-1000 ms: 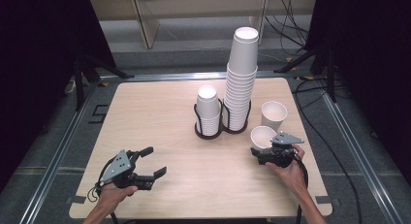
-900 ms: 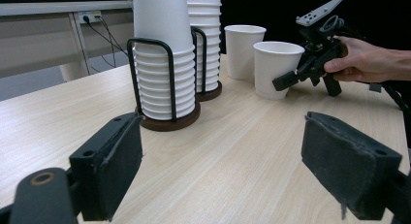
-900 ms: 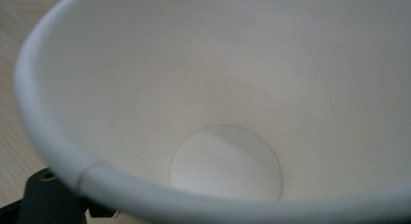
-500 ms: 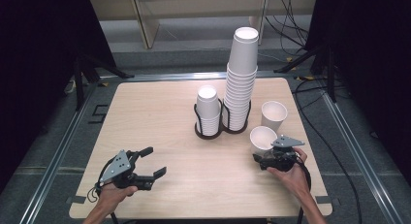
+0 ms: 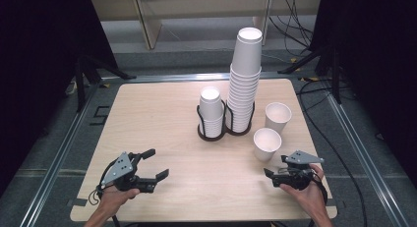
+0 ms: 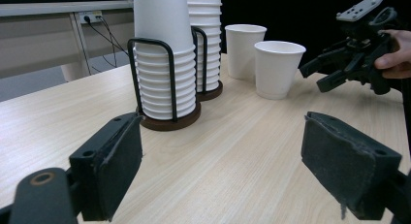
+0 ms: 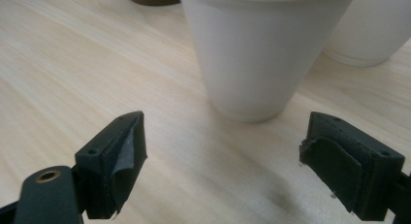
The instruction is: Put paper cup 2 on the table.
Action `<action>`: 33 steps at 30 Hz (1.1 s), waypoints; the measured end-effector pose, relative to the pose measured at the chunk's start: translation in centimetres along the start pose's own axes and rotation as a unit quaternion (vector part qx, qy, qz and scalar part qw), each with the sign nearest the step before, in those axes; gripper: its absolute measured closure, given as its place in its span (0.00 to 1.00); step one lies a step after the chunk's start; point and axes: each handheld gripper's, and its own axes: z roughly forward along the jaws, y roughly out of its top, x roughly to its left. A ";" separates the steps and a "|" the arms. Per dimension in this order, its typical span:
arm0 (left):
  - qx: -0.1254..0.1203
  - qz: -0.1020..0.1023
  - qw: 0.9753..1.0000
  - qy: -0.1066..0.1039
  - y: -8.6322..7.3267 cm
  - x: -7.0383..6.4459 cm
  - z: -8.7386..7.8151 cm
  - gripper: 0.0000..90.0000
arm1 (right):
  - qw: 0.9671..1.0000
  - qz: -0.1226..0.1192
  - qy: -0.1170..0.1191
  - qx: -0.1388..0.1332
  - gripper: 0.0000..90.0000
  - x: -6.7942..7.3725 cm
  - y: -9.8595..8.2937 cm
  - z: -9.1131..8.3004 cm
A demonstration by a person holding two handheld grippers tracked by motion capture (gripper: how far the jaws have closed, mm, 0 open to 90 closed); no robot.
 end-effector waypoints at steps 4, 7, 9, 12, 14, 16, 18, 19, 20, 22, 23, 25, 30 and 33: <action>-0.001 -0.002 1.000 -0.003 -0.2 0.0 0.2 0.16 | 1.000 0.004 -0.002 -0.004 0.19 0.7 -0.4 -0.9; 0.015 0.002 1.000 0.002 -0.2 -0.1 0.0 0.16 | 1.000 0.011 -0.003 -0.003 0.19 1.1 -0.7 -1.5; 0.015 0.000 1.000 0.002 -0.2 -0.1 0.0 0.16 | 1.000 0.015 0.001 -0.001 0.19 1.3 -1.0 -1.8; 0.009 0.000 1.000 0.000 -0.3 0.0 0.2 0.16 | 1.000 0.014 -0.008 0.000 0.19 1.5 -1.5 -2.5; 0.018 0.000 1.000 0.003 -0.3 0.0 0.1 0.16 | 0.999 0.034 -0.006 0.009 0.19 1.9 -1.9 -2.9; 0.007 -0.002 1.000 -0.001 -0.5 0.0 0.4 0.16 | 1.000 0.014 -0.009 0.004 0.19 1.9 -2.2 -3.1; 0.010 -0.001 1.000 0.000 -0.4 -0.1 0.3 0.16 | 1.000 0.025 -0.001 0.008 0.19 2.2 -2.5 -3.3; 0.005 -0.001 1.000 -0.002 -0.5 0.0 0.4 0.16 | 1.000 0.018 -0.009 0.010 0.19 2.2 -2.7 -3.5; 0.007 -0.002 1.000 0.000 -0.5 0.0 0.3 0.16 | 1.000 0.026 -0.002 0.011 0.18 2.4 -2.8 -3.5; 0.017 0.000 1.000 0.004 -0.4 0.0 0.2 0.16 | 1.000 0.019 -0.010 0.012 0.18 2.5 -3.0 -3.7; 0.008 0.000 1.000 0.000 -0.5 0.0 0.4 0.16 | 1.000 0.027 -0.001 0.016 0.18 2.6 -3.1 -3.8; 0.009 0.000 1.000 0.001 -0.5 0.0 0.4 0.16 | 0.999 0.027 -0.004 0.019 0.18 2.5 -3.3 -3.9; 0.020 0.001 1.000 0.005 -0.5 0.0 0.3 0.16 | 0.999 0.046 -0.014 0.024 0.18 2.5 -3.6 -4.1; 0.021 0.002 1.000 0.004 -0.6 0.0 0.3 0.16 | 0.999 0.028 -0.022 0.020 0.17 2.1 -3.6 -4.1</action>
